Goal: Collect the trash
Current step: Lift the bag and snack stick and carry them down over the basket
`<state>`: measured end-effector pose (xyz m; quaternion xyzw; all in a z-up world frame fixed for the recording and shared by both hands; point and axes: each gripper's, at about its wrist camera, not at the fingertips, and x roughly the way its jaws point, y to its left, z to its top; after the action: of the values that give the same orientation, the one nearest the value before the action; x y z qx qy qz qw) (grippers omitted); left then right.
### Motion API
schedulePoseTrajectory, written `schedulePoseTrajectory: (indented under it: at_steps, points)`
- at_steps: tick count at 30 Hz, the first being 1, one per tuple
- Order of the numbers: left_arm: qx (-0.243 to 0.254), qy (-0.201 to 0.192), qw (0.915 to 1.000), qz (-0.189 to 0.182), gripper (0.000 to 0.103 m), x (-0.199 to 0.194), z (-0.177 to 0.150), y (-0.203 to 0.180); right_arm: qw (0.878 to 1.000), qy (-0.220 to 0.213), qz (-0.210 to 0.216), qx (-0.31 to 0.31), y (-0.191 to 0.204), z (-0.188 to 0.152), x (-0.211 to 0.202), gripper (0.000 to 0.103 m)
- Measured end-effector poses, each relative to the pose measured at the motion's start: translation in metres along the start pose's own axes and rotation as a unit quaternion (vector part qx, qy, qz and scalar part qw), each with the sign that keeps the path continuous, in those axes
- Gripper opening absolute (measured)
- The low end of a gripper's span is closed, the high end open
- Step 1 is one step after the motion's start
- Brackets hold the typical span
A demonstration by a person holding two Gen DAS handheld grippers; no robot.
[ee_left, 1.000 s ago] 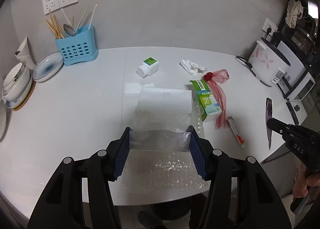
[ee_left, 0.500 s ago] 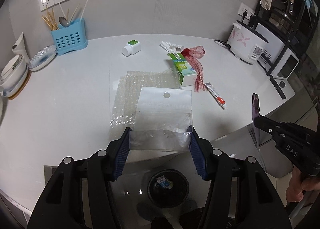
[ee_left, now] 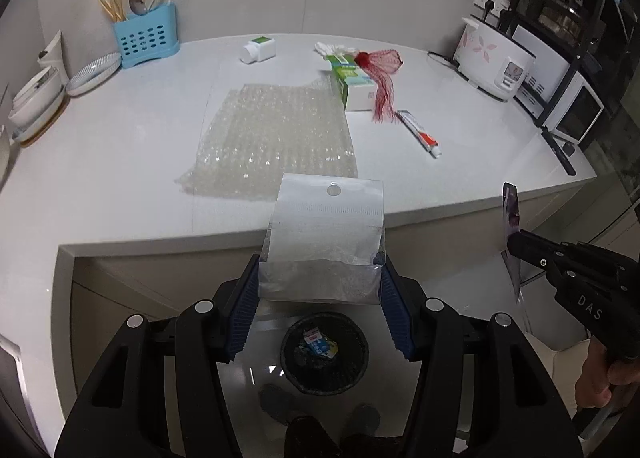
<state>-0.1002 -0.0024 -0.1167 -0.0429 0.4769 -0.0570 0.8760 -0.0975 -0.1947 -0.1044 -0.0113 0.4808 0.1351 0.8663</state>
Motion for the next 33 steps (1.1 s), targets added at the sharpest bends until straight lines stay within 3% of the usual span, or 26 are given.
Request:
schedulePoseTrajectory:
  at_steps: [6, 10, 13, 24, 33]
  points:
    - [-0.021, 0.022, 0.9995, 0.005, 0.055, 0.037, -0.056, -0.013, 0.999, 0.034, 0.011, -0.016, -0.014, -0.048, 0.038, 0.004]
    - [-0.009, 0.033, 0.9992, 0.022, 0.055, 0.081, -0.099, -0.018, 0.998, 0.063, 0.014, -0.019, -0.025, -0.085, 0.086, 0.004]
    - [-0.017, 0.054, 0.9983, 0.013, 0.055, 0.120, -0.135, -0.015, 0.996, 0.083, 0.016, -0.020, -0.032, -0.116, 0.128, 0.004]
    - [-0.027, 0.132, 0.9906, -0.022, 0.055, 0.314, -0.276, 0.004, 0.990, 0.141, 0.012, -0.015, -0.063, -0.228, 0.297, 0.004]
    - [-0.027, 0.171, 0.9847, -0.017, 0.055, 0.459, -0.356, 0.017, 0.984, 0.175, 0.014, -0.006, -0.081, -0.299, 0.404, 0.004]
